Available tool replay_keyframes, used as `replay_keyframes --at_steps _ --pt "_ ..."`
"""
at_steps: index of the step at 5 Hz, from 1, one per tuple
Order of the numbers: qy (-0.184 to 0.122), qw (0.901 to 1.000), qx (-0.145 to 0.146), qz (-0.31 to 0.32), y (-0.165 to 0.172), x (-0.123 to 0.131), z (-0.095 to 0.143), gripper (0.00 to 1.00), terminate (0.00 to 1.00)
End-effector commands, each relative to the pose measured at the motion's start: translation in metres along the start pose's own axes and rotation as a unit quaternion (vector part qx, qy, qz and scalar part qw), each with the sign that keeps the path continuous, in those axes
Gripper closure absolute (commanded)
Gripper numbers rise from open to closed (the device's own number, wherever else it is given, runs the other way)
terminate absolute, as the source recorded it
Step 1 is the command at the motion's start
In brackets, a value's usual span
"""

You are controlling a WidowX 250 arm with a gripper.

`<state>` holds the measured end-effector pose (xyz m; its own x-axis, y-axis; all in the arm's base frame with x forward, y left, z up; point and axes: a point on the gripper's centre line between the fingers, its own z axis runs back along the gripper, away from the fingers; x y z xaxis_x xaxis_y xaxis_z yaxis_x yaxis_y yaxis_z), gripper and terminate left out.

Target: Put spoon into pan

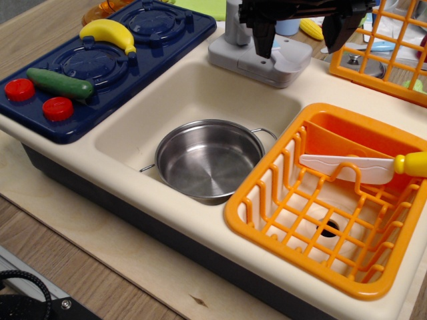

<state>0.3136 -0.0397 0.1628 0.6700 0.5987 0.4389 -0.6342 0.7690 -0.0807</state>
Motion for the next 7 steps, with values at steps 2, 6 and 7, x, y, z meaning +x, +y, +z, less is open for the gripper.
replay_keyframes --at_steps 2,6,7 --pt "-0.001 0.9999 0.01 0.006 0.005 -0.001 -0.01 0.0 0.0" --pt "-0.009 0.9997 -0.015 -0.019 0.014 0.007 -0.036 0.0 0.0" --pt "-0.011 0.9995 -0.025 -0.016 0.014 0.008 -0.045 0.0 0.0"
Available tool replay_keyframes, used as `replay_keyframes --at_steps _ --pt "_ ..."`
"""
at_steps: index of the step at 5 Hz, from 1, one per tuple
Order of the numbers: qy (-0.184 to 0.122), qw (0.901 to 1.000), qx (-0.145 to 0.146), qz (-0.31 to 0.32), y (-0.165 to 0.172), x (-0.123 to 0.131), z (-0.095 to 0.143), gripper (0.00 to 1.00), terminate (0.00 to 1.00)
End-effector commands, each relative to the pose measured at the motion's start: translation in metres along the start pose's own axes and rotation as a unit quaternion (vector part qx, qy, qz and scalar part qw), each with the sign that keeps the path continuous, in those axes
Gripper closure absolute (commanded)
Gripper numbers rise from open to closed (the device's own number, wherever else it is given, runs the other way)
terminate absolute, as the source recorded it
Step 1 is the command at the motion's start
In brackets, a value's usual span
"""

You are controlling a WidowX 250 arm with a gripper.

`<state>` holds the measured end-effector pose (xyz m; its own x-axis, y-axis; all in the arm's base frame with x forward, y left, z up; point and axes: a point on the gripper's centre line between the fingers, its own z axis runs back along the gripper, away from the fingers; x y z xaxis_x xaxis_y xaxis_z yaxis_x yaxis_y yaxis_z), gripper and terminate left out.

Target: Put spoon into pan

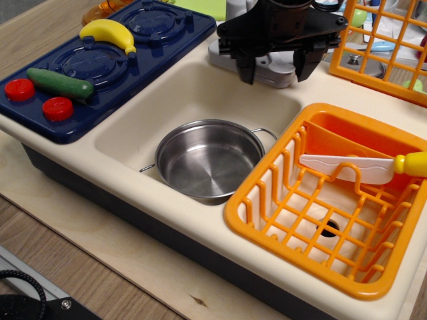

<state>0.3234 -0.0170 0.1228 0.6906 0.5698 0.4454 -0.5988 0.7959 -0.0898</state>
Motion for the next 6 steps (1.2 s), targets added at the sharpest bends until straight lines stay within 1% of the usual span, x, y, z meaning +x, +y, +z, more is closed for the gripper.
replay_keyframes --at_steps 1,2,3,4,5,6 --pt "-0.003 0.9997 -0.01 0.022 -0.006 0.002 0.002 0.0 0.0" --pt "-0.009 0.9986 0.007 0.051 -0.009 -0.018 0.018 0.0 0.0" --pt "-0.011 0.9974 0.028 0.066 -0.006 -0.033 0.035 0.0 0.0" --pt "-0.009 0.9969 0.044 0.064 0.005 -0.04 0.046 0.0 0.0" --pt "-0.004 0.9968 0.06 0.053 0.017 -0.047 0.054 0.0 0.0" --pt "0.006 0.9961 0.06 0.065 0.03 -0.052 0.054 0.0 0.0"
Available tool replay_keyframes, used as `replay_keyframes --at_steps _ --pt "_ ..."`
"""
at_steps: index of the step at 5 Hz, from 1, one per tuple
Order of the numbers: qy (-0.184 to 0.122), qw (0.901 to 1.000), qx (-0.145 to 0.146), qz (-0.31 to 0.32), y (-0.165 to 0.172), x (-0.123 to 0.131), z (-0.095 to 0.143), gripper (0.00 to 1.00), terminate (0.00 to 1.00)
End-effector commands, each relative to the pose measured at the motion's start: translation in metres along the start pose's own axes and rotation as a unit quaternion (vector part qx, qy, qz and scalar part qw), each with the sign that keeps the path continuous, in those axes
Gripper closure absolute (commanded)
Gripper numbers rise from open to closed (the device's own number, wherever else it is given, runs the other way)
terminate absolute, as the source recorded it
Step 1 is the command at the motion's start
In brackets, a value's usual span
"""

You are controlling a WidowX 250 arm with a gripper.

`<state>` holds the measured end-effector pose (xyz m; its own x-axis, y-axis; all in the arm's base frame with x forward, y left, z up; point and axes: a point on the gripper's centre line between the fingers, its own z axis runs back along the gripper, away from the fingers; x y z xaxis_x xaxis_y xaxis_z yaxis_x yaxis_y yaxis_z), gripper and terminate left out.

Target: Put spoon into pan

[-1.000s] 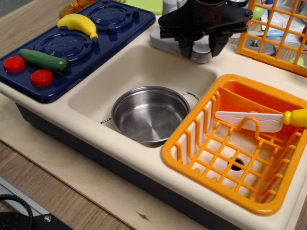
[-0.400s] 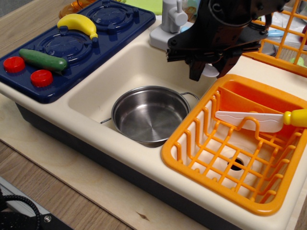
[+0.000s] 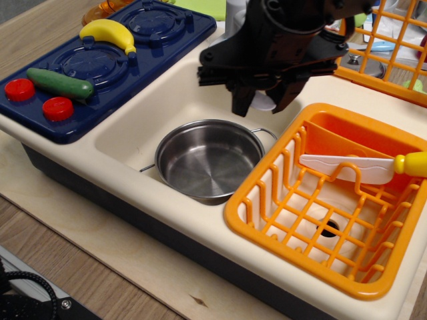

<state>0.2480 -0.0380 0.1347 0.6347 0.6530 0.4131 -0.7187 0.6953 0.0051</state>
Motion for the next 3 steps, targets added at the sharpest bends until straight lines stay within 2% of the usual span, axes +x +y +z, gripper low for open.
replay_keyframes --at_steps 1,2,3 --pt "-0.017 0.9993 -0.032 0.008 0.018 0.008 -0.001 0.0 0.0" --pt "-0.015 0.998 -0.059 -0.013 0.021 0.009 -0.012 0.0 0.0" --pt "-0.015 0.998 -0.059 -0.013 0.021 0.009 -0.012 0.0 0.0"
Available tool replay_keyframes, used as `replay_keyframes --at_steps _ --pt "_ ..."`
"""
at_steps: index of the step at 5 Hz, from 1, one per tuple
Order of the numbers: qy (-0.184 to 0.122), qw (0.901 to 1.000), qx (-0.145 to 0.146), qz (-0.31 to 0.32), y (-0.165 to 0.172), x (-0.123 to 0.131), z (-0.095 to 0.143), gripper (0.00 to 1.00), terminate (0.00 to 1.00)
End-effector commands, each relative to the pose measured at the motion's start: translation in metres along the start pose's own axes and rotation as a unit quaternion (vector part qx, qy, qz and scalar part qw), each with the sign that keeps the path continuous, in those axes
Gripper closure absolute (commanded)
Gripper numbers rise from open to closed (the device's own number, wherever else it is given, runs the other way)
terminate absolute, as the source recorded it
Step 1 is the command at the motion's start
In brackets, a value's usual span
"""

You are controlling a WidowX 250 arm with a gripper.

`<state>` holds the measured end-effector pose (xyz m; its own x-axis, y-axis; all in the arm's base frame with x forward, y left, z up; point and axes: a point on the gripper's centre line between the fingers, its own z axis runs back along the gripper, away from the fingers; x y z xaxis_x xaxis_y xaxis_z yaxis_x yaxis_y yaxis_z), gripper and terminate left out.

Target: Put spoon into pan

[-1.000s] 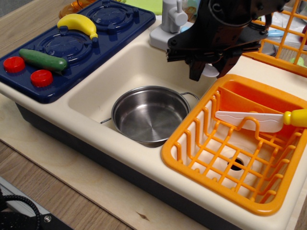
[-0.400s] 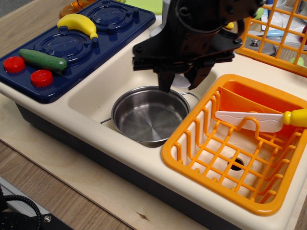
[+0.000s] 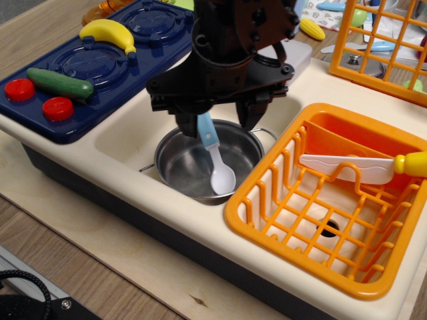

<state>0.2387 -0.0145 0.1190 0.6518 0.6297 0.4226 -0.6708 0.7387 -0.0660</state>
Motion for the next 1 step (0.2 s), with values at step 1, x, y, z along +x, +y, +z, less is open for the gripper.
replay_keyframes --at_steps 1 --pt "-0.011 0.9999 -0.013 0.001 -0.0024 0.0059 0.0069 0.0 1.0"
